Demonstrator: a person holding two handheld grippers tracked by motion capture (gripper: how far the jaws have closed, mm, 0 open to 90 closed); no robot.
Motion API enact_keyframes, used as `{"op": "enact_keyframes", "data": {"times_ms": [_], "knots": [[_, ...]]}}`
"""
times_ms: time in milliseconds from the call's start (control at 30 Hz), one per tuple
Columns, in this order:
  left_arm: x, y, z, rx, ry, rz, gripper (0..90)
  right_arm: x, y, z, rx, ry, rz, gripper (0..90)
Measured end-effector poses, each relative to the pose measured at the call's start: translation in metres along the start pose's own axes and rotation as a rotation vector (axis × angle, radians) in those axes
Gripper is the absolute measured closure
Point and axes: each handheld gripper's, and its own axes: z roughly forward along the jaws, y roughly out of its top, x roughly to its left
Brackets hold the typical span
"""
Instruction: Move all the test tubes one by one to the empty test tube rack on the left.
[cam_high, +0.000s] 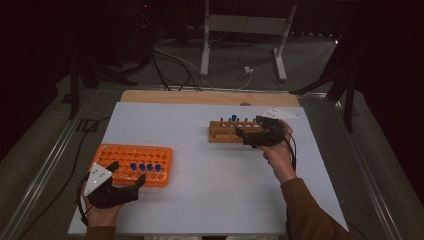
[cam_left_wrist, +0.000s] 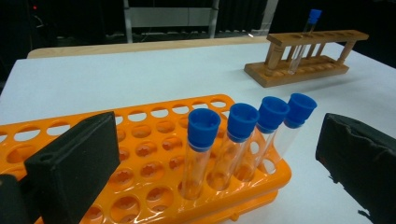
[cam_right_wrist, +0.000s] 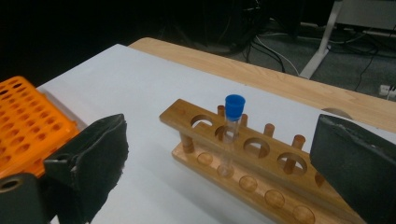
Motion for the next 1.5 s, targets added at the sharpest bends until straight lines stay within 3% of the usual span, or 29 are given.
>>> {"op": "enact_keyframes", "data": {"times_ms": [300, 600, 767, 933, 1500], "knots": [[-0.001, -0.001, 0.001, -0.002, -0.004, 0.003, 0.7, -0.007, 0.004, 0.025, 0.026, -0.015, 0.027, 6.7], [0.000, -0.001, 0.001, -0.003, -0.005, 0.001, 0.7, -0.010, 0.007, 0.046, 0.059, -0.035, 0.044, 17.9], [-0.001, -0.001, 0.001, -0.002, -0.007, 0.003, 0.7, -0.011, 0.005, 0.058, 0.080, -0.047, 0.047, 31.5], [0.000, -0.002, 0.001, -0.001, -0.007, 0.002, 0.7, -0.011, 0.001, 0.068, 0.093, -0.058, 0.041, 51.5], [0.000, -0.002, 0.001, 0.003, -0.011, 0.006, 0.7, -0.009, -0.006, 0.082, 0.119, -0.079, 0.031, 74.9]]}}
